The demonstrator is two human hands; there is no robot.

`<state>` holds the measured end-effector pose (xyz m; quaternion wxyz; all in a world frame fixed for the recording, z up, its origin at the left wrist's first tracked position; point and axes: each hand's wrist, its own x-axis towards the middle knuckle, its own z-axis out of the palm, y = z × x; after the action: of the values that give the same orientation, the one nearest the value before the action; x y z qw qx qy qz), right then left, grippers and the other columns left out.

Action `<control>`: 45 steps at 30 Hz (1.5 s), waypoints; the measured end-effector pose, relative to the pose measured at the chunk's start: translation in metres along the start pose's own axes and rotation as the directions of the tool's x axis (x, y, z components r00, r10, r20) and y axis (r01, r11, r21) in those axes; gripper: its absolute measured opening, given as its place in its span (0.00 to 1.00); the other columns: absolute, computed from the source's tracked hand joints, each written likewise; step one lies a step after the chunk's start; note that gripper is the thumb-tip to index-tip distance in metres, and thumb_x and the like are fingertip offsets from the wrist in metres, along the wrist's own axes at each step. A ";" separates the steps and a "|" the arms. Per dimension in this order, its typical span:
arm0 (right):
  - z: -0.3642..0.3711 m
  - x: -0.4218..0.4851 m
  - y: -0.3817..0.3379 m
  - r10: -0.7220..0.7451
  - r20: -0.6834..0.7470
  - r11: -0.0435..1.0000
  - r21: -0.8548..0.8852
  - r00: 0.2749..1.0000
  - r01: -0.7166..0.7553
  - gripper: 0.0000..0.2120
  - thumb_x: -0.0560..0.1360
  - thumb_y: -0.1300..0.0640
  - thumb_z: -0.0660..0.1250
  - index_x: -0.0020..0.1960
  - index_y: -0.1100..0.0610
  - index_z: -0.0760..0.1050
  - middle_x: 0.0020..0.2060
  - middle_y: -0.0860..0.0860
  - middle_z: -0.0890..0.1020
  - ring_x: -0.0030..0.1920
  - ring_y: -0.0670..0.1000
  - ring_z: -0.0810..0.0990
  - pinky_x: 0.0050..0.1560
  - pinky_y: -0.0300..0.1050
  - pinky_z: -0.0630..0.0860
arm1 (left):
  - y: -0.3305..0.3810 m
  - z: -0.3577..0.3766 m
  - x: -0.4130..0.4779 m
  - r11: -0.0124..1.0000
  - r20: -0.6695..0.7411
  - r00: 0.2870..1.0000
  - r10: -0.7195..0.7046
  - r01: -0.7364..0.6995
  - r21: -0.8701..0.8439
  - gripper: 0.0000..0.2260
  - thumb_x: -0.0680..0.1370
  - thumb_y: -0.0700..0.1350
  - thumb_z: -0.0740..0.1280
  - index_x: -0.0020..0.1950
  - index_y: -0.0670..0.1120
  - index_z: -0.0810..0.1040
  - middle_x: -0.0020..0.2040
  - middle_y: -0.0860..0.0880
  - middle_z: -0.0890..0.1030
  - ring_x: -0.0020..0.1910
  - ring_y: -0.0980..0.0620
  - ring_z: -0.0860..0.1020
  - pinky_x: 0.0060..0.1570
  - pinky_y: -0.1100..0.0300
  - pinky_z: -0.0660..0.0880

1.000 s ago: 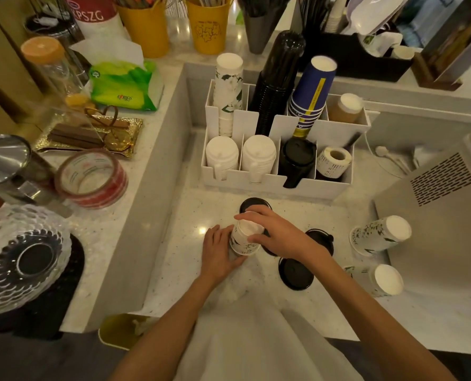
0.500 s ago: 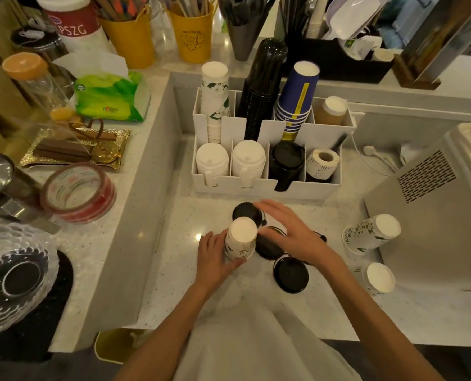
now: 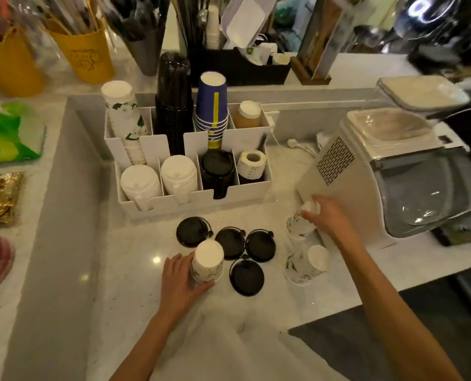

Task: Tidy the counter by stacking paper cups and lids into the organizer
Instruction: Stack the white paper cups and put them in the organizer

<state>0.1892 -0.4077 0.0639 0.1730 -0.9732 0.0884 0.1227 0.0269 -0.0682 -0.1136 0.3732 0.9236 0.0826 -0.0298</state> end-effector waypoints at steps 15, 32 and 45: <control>-0.091 -0.086 -0.120 -0.677 0.003 0.719 0.215 0.736 0.661 0.29 0.73 0.48 0.71 0.72 0.39 0.66 0.70 0.44 0.70 0.67 0.46 0.68 0.58 0.40 0.72 | 0.001 -0.001 0.001 0.999 0.023 1.000 0.016 -0.017 0.043 0.38 0.65 0.70 0.70 0.68 0.51 0.68 0.66 0.49 0.75 0.67 0.45 0.69 0.70 0.43 0.66; 0.023 -0.106 -0.166 -0.687 0.488 0.654 0.093 0.538 0.751 0.36 0.74 0.62 0.71 0.75 0.39 0.60 0.74 0.42 0.63 0.73 0.50 0.59 0.71 0.54 0.65 | 0.011 -0.007 -0.001 0.992 -0.024 0.998 0.061 -0.058 0.113 0.37 0.65 0.67 0.72 0.65 0.45 0.74 0.62 0.47 0.79 0.63 0.43 0.72 0.66 0.45 0.70; 0.060 -0.098 -0.154 -0.647 0.530 0.702 0.133 0.549 0.700 0.37 0.74 0.66 0.70 0.76 0.44 0.60 0.75 0.45 0.64 0.73 0.51 0.60 0.72 0.53 0.64 | 0.015 -0.012 -0.003 1.000 0.014 1.000 0.026 -0.026 0.016 0.37 0.66 0.65 0.73 0.68 0.46 0.72 0.63 0.48 0.77 0.66 0.43 0.68 0.67 0.42 0.67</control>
<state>0.1160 -0.2313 0.0847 0.1780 -0.8627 -0.3496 0.3190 0.0262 -0.0709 -0.0944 0.3664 0.9274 0.0678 -0.0320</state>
